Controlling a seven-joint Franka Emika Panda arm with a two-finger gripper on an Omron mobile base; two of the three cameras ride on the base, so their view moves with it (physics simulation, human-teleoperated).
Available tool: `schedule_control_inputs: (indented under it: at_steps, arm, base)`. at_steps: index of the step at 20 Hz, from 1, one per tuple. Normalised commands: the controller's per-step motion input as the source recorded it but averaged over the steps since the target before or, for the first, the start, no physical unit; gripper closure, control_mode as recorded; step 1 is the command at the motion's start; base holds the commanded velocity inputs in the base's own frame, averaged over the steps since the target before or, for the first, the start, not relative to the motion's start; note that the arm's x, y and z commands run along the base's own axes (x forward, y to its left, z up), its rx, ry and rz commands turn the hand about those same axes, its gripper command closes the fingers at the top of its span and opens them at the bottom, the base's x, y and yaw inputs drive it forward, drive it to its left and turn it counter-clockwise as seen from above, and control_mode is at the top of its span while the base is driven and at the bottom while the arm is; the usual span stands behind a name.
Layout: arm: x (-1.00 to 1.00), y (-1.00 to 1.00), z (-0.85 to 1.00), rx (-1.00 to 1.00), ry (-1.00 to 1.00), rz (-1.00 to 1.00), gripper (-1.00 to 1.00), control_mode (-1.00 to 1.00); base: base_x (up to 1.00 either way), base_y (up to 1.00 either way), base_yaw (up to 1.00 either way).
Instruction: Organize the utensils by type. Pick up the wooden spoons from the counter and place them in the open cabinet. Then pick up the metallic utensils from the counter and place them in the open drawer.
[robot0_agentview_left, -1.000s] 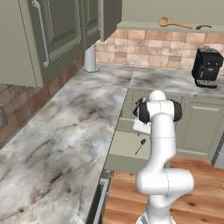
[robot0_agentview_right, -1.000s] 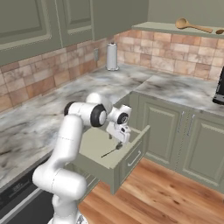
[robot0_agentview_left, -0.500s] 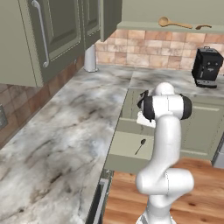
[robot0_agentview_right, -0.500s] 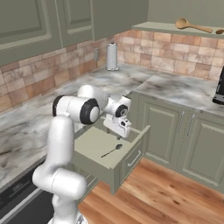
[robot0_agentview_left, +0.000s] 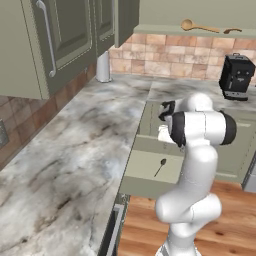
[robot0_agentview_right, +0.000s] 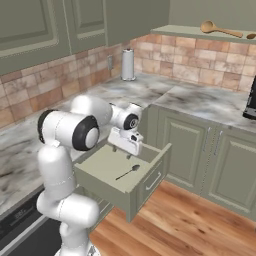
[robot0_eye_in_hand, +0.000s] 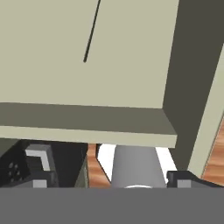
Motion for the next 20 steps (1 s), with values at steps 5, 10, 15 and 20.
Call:
schedule_control_inputs:
  at_steps: [5, 10, 15, 20]
  arm:
    - [-0.77, 0.34, 0.47, 0.0, 0.0, 0.33, -1.0, -1.0]
    - [-0.8, 0.29, 0.17, 0.0, -0.09, 0.37, -1.0, -1.0]
    - [-0.72, 0.25, 0.03, 0.04, -0.13, 0.23, -1.0, -1.0]
    - [-0.58, 0.16, 0.09, 0.11, -0.35, 0.09, -1.0, -1.0]
  base:
    - [0.0, 0.0, 0.0]
    - [0.0, 0.0, 0.0]
    - [0.0, 0.0, 0.0]
    - [0.0, 0.0, 0.0]
